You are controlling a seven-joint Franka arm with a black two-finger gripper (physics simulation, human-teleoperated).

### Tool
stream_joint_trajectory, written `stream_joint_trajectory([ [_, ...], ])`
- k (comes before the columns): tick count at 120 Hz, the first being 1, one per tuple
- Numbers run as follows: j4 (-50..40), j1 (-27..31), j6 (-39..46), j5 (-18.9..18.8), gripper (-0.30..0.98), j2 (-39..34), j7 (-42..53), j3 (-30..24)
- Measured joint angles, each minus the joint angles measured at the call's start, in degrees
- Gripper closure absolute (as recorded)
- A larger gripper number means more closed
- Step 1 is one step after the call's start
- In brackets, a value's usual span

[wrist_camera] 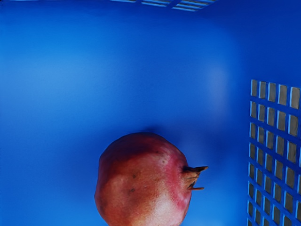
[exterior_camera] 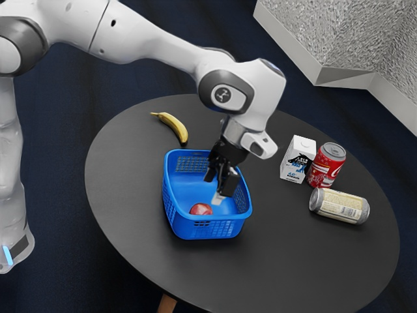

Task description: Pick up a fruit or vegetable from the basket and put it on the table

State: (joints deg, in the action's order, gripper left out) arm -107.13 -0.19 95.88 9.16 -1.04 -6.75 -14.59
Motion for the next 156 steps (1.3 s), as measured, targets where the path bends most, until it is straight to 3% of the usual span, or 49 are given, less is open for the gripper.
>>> stream_joint_trajectory([
  [40,-2.5,1.5,2.1,1.4,0.0,0.1,-0.1,-0.1],
  [79,-4.6,-0.5,3.5,3.2,0.0,0.1,-0.2,-0.1],
  [156,-8.6,0.1,8.3,3.7,0.0,0.1,0.5,0.1],
])
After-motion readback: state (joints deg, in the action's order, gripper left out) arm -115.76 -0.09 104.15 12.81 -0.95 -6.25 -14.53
